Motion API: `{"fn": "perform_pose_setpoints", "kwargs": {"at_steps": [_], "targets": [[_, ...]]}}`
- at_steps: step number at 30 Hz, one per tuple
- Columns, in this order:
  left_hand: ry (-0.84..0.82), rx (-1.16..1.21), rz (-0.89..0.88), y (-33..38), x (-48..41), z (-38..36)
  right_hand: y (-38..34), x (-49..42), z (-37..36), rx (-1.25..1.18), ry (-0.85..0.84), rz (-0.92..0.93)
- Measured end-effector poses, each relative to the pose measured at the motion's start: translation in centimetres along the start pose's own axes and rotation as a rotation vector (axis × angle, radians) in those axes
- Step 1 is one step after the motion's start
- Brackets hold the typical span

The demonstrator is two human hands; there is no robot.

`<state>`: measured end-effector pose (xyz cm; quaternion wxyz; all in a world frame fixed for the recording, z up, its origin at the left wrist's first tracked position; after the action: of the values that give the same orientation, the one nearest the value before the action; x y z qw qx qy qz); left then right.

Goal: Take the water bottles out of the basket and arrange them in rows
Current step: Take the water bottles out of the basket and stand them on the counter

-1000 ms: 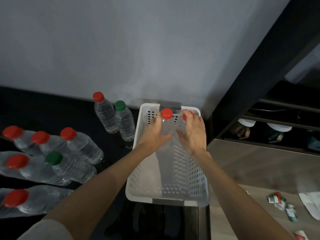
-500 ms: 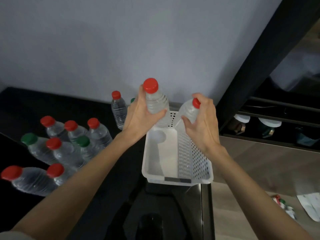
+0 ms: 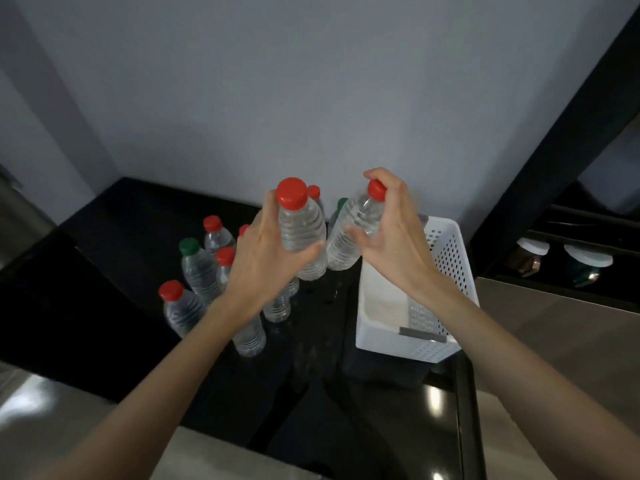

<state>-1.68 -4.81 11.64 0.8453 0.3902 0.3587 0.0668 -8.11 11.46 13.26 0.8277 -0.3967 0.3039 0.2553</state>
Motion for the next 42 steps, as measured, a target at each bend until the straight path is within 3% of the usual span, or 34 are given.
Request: {"fn": "perform_pose_setpoints", "kwargs": {"at_steps": [16,30,36,42], "targets": [[-0.3,-0.08,0.218,-10.5,11.1,-5.6,4.3,9.2,-11.2,-0.112,-0.281,-0.15],[-0.246,-0.109,0.451,-15.2,12.8,-6.2,4.9,10.7,-16.1,-0.11,-0.542,-0.078],[-0.249,-0.182,0.473,-15.5,13.2,-6.1,4.9,11.0,-16.3,-0.16,-0.623,-0.135],[-0.132,-0.182,0.402,-13.0,11.9,-3.4,4.4,11.0,-15.1,-0.136,-0.674,-0.103]]}}
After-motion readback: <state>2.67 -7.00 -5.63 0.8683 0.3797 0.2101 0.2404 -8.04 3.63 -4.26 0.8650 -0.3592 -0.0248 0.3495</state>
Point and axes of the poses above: each hand's wrist, its own x-axis away from the middle knuckle, its own z-axis out of the back of the hand, y = z × x, the point moved 10 cm from there along -x, towards the middle knuckle, and after that the axes turned 15 degrees about y, right-handed, at the moved point
